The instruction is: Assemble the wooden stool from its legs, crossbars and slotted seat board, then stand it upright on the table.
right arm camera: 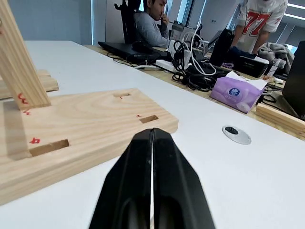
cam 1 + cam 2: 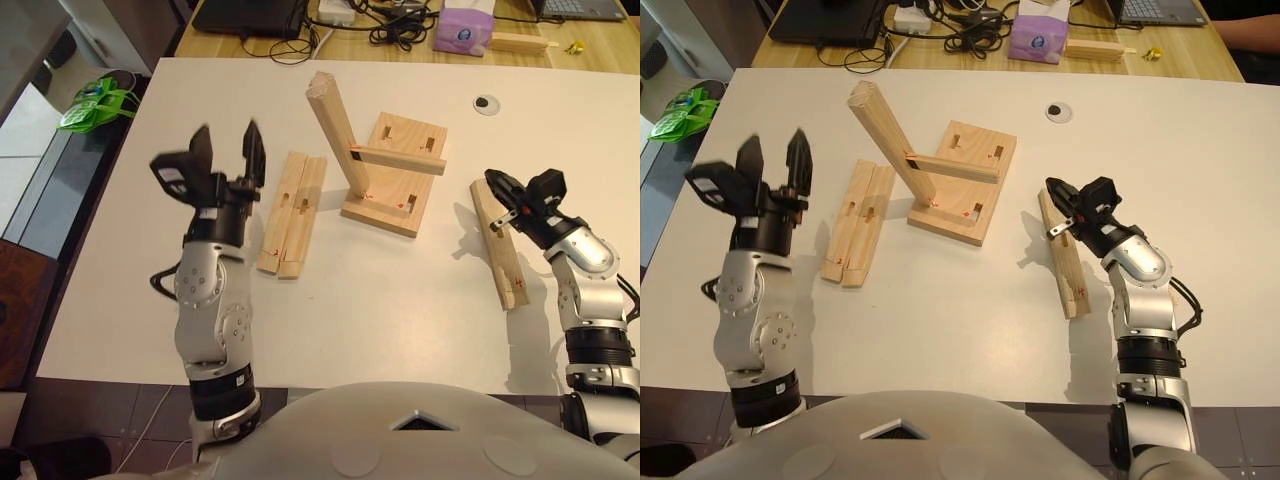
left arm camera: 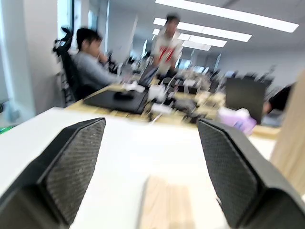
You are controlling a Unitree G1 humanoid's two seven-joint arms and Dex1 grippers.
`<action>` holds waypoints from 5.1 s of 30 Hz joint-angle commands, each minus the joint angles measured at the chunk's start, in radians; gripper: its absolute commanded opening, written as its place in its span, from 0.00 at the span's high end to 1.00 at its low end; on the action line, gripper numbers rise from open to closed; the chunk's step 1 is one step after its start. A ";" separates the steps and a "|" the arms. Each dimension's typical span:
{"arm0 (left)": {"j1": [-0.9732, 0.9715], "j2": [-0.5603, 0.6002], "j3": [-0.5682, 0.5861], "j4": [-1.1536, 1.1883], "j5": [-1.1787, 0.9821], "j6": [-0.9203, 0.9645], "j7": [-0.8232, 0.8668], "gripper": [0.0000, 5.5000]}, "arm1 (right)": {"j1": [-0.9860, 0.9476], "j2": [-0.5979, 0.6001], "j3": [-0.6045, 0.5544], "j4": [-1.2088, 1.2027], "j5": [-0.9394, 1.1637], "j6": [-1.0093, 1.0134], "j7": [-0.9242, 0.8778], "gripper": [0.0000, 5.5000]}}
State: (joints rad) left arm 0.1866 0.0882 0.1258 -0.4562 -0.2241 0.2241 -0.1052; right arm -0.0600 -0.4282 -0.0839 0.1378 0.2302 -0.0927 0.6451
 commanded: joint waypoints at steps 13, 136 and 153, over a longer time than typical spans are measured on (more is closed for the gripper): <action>0.133 0.246 -0.097 0.031 0.060 0.156 -0.254 0.36 | -0.085 0.018 -0.156 -0.008 -0.039 0.021 -0.292 1.00; -0.730 0.214 -0.219 0.375 0.177 -0.521 -0.371 0.62 | -0.831 0.166 -0.245 -0.281 1.137 0.909 -0.426 0.34; -0.718 0.267 -0.225 0.380 0.207 -0.581 -0.417 0.62 | -0.771 0.122 -0.250 -0.350 1.163 0.890 -0.305 0.78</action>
State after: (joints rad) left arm -0.5308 0.3436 -0.1011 -0.0785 -0.0282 -0.3732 -0.5200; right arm -0.8333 -0.3005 -0.3301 -0.1882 1.3496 0.7955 0.3162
